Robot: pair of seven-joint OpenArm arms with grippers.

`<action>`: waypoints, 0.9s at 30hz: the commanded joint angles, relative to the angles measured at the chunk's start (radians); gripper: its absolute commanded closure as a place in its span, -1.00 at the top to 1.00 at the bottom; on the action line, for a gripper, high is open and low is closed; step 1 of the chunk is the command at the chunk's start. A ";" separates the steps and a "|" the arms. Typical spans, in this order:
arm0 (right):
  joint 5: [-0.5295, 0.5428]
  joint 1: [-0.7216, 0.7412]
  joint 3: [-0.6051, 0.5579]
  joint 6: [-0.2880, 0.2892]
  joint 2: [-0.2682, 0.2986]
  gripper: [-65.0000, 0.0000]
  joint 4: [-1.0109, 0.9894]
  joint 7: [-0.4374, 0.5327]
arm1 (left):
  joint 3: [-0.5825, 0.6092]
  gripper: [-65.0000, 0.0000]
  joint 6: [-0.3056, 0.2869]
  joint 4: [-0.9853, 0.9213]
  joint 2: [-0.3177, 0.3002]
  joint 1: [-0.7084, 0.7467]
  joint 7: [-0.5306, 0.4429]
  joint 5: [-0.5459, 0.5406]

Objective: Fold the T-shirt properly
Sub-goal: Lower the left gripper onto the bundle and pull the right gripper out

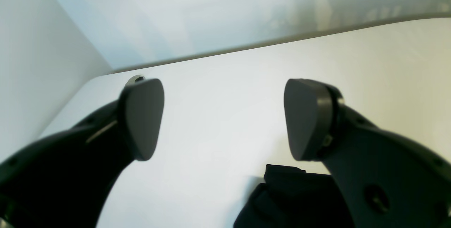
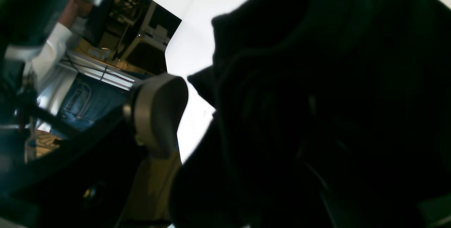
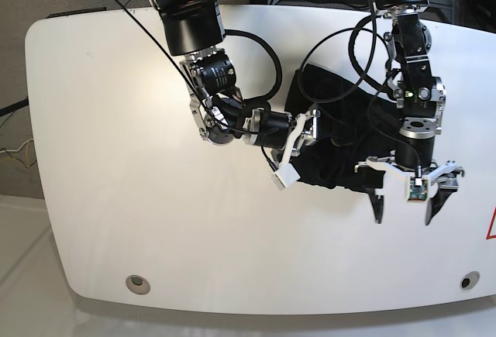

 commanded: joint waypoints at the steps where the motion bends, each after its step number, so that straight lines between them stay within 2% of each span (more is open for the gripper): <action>1: 0.032 0.030 0.001 0.009 -0.008 0.29 0.017 0.022 | 0.025 0.55 -0.001 0.023 -0.001 -0.017 -0.027 -0.005; 5: 0.032 0.037 -0.016 0.009 -0.008 0.29 0.017 0.024 | 0.046 0.55 -0.001 0.022 0.001 -0.017 -0.027 -0.005; 10: 0.037 0.049 -0.102 0.005 -0.008 0.29 0.012 0.067 | 0.066 0.55 -0.001 0.022 0.001 -0.017 -0.027 -0.005; 17: 0.043 0.050 -0.195 -0.045 -0.008 0.29 -0.020 0.125 | 0.071 0.55 -0.001 0.022 0.001 -0.017 -0.027 -0.005; 27: 0.169 0.089 -0.283 -0.046 -0.008 0.29 -0.087 0.188 | 0.071 0.55 -0.001 0.022 0.001 -0.017 -0.027 -0.005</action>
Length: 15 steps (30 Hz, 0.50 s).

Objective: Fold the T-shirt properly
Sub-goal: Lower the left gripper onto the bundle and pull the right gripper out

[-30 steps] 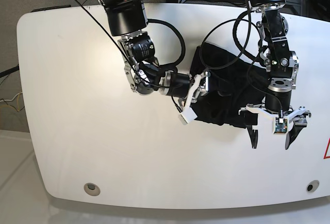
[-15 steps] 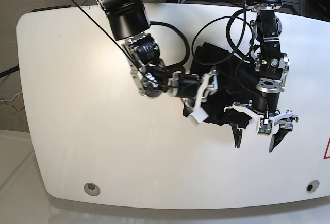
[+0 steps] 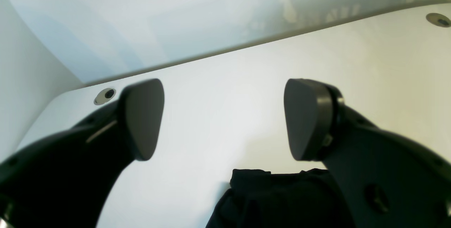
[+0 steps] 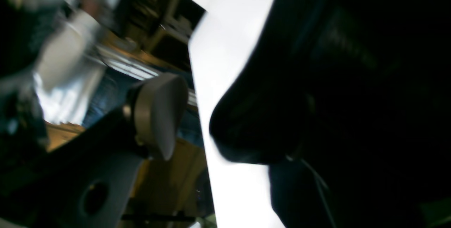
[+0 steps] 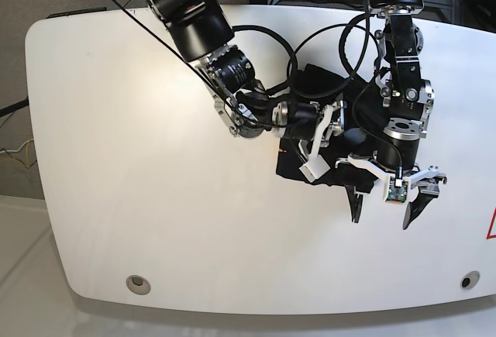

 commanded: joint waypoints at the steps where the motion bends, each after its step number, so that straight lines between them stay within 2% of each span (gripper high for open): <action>1: 0.045 0.040 -0.020 0.016 -0.017 0.28 0.001 0.035 | 0.000 0.55 0.007 0.022 -0.003 -0.017 -0.027 -0.004; 12: 0.051 0.046 -0.021 0.016 -0.017 0.27 0.009 0.038 | 0.001 0.55 0.007 0.023 -0.004 -0.017 -0.027 -0.004; 15: 0.051 0.043 -0.021 0.015 0.001 0.27 0.046 0.038 | 0.009 0.55 0.007 0.023 -0.003 -0.017 -0.025 -0.004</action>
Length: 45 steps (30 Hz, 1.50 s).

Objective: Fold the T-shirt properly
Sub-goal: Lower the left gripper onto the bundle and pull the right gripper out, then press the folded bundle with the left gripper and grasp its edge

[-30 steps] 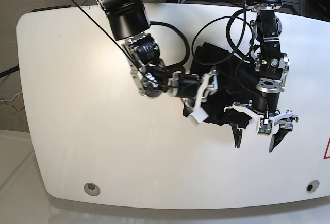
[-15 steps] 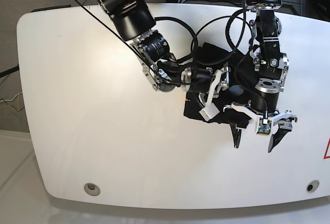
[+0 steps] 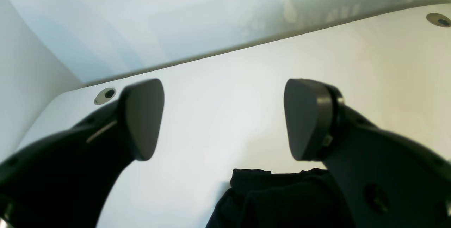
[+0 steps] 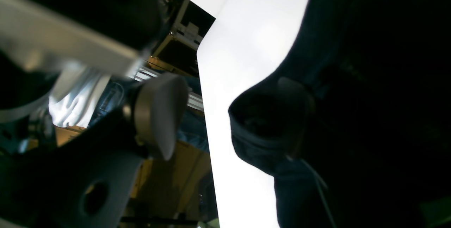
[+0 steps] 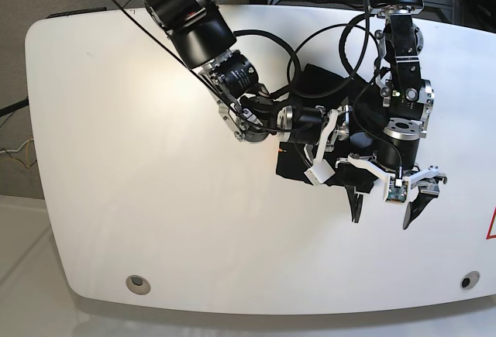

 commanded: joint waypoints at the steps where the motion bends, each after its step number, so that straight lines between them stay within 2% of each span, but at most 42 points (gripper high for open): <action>1: 0.027 0.023 0.001 0.016 0.012 0.27 0.057 0.017 | 0.014 0.55 0.007 0.023 -0.002 -0.017 -0.025 -0.004; 6: 0.027 0.023 0.003 0.007 0.075 0.27 0.116 0.017 | 0.056 0.55 0.007 0.025 -0.002 -0.011 -0.025 -0.004; 11: 0.027 0.025 0.023 -0.053 0.133 0.27 0.167 0.019 | 0.089 0.55 0.007 0.026 -0.002 -0.008 -0.025 0.006; 15: 0.024 0.026 0.052 -0.080 0.185 0.27 0.192 0.016 | 0.119 0.55 0.007 0.032 0.005 -0.008 -0.025 0.075; 24: 0.019 0.017 0.112 -0.123 0.319 0.27 0.189 0.020 | 0.139 0.55 0.001 0.054 0.085 -0.006 -0.025 0.244; 31: 0.019 -0.006 0.169 -0.154 0.403 0.22 0.195 0.032 | 0.137 0.55 0.001 0.054 0.093 0.037 -0.025 0.272; 36: 0.019 -0.023 0.230 -0.160 0.428 0.10 0.195 0.035 | 0.117 0.55 0.001 0.057 0.094 0.087 -0.025 0.272; 41: 0.019 -0.023 0.265 -0.160 0.429 0.03 0.193 0.034 | 0.096 0.55 0.001 0.063 0.097 0.135 -0.025 0.272; 45: 0.019 -0.020 0.268 -0.160 0.428 -0.13 0.192 0.034 | 0.093 0.55 0.002 0.071 0.103 0.175 -0.018 0.272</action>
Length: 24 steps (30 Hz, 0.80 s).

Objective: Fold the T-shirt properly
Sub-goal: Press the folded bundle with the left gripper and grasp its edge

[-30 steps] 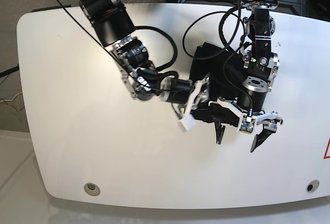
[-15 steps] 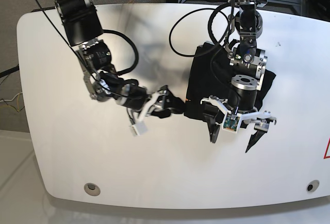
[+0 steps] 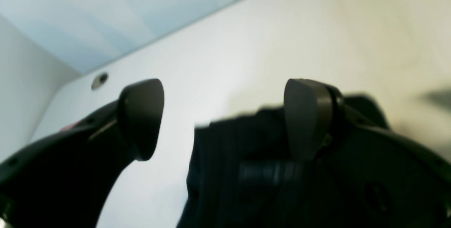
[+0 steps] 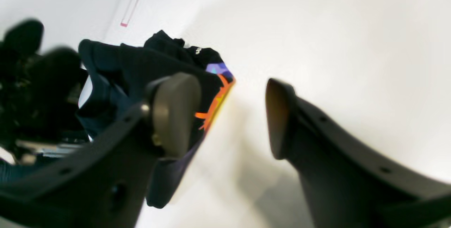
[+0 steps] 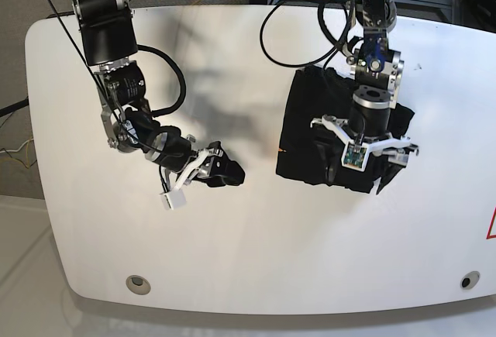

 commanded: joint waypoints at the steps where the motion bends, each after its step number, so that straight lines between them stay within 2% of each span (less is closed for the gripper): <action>1: 0.022 0.026 0.003 0.012 -0.002 -0.19 0.018 0.019 | 0.002 0.55 0.010 0.030 0.018 0.015 -0.009 0.001; 5: 0.021 0.029 0.002 0.012 -0.012 -0.44 0.018 0.021 | -0.004 0.55 0.010 0.035 0.038 0.032 0.055 0.004; 7: 0.021 0.037 0.002 0.012 -0.032 -0.49 0.018 0.021 | -0.015 0.55 0.010 0.035 0.047 0.035 0.083 0.004; 11: -0.011 0.042 0.002 0.012 -0.060 -0.46 0.022 0.021 | -0.042 0.52 0.008 0.035 0.063 0.055 0.101 0.004; 17: -0.102 0.074 -0.004 0.012 -0.118 -0.47 0.023 -0.010 | -0.049 0.38 0.008 0.035 0.076 0.090 0.103 0.004; 24: -0.212 0.102 -0.043 0.012 -0.193 -0.47 0.023 -0.029 | -0.050 0.37 0.010 0.035 0.098 0.141 0.103 0.001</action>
